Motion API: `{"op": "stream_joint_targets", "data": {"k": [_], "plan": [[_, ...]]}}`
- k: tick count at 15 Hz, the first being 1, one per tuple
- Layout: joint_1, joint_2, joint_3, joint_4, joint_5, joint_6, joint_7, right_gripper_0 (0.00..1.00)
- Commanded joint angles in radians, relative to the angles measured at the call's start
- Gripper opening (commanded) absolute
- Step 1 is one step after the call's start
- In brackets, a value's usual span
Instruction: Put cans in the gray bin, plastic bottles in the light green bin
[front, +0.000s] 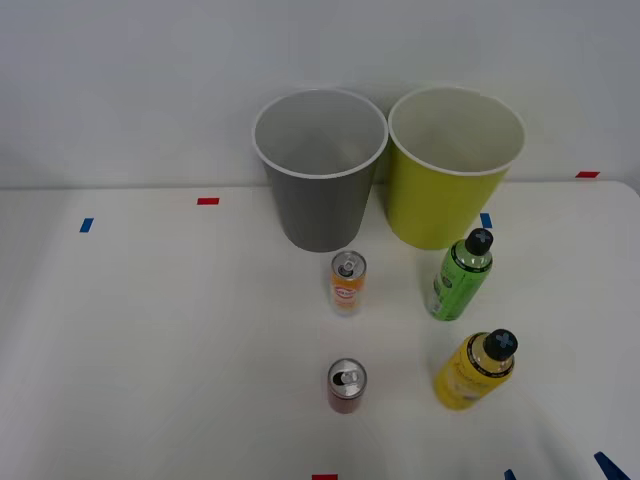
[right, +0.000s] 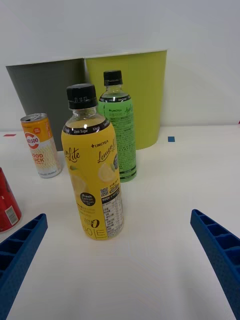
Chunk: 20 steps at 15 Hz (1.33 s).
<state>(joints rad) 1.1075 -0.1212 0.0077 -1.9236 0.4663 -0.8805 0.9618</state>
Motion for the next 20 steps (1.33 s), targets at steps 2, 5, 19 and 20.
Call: {"op": "stream_joint_targets", "data": {"k": [2,5,19,20], "plan": [[0.0,0.0,0.0,0.0,0.0,0.0,0.0,1.0],[0.0,0.0,0.0,0.0,0.0,0.0,0.0,1.0],[0.0,0.0,0.0,0.0,0.0,0.0,0.0,1.0],[0.0,0.0,0.0,0.0,0.0,0.0,0.0,1.0]]}}
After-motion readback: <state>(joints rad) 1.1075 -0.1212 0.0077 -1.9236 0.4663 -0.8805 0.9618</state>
